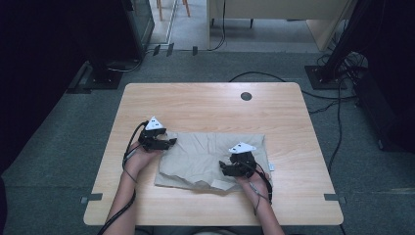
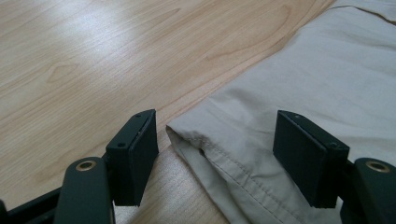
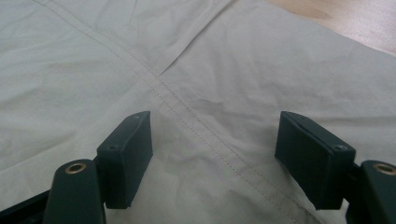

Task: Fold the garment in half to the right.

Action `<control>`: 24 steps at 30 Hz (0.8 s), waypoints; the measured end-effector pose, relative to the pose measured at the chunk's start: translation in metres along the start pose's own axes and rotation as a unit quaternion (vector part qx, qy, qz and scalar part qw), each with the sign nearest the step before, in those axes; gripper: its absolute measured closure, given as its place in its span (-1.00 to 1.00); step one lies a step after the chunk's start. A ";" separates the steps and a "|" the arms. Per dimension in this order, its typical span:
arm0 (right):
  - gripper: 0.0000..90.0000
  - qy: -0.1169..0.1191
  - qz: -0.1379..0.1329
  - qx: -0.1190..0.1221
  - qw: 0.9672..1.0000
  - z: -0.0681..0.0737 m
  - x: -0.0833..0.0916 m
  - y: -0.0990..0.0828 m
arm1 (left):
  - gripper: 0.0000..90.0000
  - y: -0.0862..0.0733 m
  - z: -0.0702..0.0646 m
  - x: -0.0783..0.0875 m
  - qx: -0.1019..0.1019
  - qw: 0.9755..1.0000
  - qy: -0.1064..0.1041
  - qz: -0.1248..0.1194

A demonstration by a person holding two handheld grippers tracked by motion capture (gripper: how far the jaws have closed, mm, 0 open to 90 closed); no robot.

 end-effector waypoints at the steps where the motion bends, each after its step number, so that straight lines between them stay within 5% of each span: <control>1: -0.40 0.000 0.001 0.000 1.000 0.000 -0.001 0.000 | -0.31 0.000 0.000 0.000 0.000 1.000 0.000 0.000; 17: -0.41 0.032 -0.014 -0.004 0.999 0.025 -0.006 0.012 | -0.32 0.000 0.002 0.000 0.007 1.000 -0.002 -0.001; 24: -0.40 0.029 -0.002 0.017 0.999 0.034 -0.012 0.009 | -0.31 0.000 0.002 0.001 0.011 1.000 -0.003 -0.002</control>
Point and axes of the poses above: each handheld gripper's, and its own axes: x roughly backward along the jaws, y roughly out of its top, z roughly to its left, the point moved 3 cm from there along -x, roughly forward along the jaws, and after that the axes turned 11 degrees about -z, right-handed, at the moved point
